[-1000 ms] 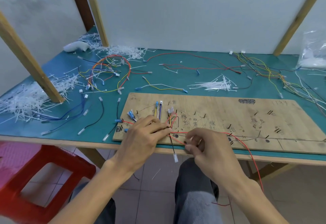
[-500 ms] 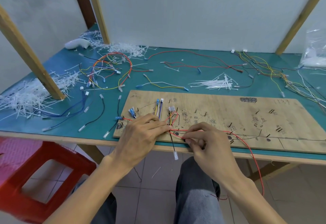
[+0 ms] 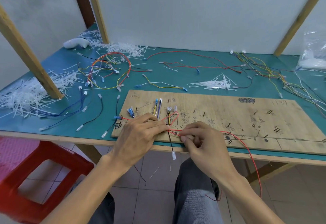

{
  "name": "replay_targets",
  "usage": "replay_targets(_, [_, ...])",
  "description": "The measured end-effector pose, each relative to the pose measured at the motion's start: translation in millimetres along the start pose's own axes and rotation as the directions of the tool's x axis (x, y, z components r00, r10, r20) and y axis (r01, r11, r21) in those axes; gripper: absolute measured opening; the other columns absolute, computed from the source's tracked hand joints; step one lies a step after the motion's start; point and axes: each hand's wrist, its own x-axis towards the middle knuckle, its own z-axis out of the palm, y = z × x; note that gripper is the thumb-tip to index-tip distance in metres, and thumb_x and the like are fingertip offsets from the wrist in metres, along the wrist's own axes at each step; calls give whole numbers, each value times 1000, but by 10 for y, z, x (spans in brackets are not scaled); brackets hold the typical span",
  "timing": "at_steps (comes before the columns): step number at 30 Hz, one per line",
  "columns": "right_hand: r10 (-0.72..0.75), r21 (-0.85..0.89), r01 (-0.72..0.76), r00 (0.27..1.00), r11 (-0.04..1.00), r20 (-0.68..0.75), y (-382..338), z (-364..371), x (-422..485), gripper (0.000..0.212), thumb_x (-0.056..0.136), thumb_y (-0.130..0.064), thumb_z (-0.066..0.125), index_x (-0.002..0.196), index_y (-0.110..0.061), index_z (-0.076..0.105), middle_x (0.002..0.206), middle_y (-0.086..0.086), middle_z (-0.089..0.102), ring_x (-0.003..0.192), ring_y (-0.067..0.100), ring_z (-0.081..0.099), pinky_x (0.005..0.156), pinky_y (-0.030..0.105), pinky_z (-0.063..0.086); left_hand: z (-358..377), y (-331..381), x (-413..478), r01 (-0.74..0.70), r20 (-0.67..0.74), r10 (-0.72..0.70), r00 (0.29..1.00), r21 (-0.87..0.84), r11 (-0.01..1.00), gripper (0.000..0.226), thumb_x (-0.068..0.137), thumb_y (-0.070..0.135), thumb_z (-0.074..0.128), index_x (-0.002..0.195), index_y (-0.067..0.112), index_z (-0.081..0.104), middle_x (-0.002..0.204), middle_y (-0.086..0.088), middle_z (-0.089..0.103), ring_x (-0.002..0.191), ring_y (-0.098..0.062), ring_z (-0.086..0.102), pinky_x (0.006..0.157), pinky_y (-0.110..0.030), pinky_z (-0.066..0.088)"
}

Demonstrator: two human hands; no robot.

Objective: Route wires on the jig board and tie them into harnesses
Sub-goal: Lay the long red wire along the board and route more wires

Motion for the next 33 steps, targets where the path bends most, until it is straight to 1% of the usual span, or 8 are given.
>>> replay_targets(3, [33,20,-33,999,999,-18,-18,-11,77,11,88,-25,84,95,-33,79,106,-20,65,64,3,60,62,9,42,0,-11,0,-13,19,13,1000,-19,1000,31,94,0,71,120,15,79,114,5,78,105,-20,68,80,-44,60])
replay_targets(6, [23,-54,-22,1000,998,9,-66,59,156,7,90,-37,82,95,-32,83,96,-19,69,80,-2,62,66,11,43,-16,-27,14,0,46,3,999,-47,999,32,95,0,72,121,15,79,118,4,78,108,-22,69,82,-45,60])
replay_targets(10, [77,-49,-78,996,996,-37,-107,127,252,6,89,-25,83,85,-29,84,85,-16,71,80,1,64,71,21,47,-43,-23,35,3,58,0,998,-56,998,31,95,2,70,121,16,80,118,6,78,107,-23,70,81,-44,60])
replay_targets(13, [15,-181,-26,998,983,-61,-150,201,247,15,92,-13,77,83,-24,83,84,-11,65,78,8,61,72,25,45,-62,-4,32,2,46,1,999,-54,999,31,97,3,66,122,16,79,116,6,79,106,-22,69,80,-44,60])
replay_targets(17, [-58,-260,27,992,965,-114,-184,287,193,19,94,-5,71,79,-15,80,84,-3,62,74,22,62,68,43,53,-51,2,30,14,49,-12,999,-57,998,40,91,-5,72,124,17,78,115,6,78,108,-20,68,81,-44,60])
replay_targets(26, [-98,-308,46,983,950,-157,-204,316,168,22,91,-1,68,74,-13,74,83,-3,62,66,28,61,58,43,51,-29,-37,32,-8,36,10,999,-54,999,34,94,4,65,121,20,79,113,10,78,105,-18,68,76,-44,58])
replay_targets(29, [-93,-319,42,985,947,-146,-267,362,197,21,92,-2,66,75,-12,75,85,-1,64,68,30,62,60,44,52,-40,-72,28,11,25,-9,1000,-59,998,36,91,-1,66,117,17,81,110,9,79,104,-20,68,76,-43,58])
replay_targets(33, [-91,-338,46,989,940,-117,-330,420,256,22,95,-6,64,77,-10,74,86,0,62,71,31,61,62,43,50,-109,-140,15,28,22,-26,999,-59,998,35,92,3,58,115,15,82,109,6,80,103,-21,70,79,-42,59])
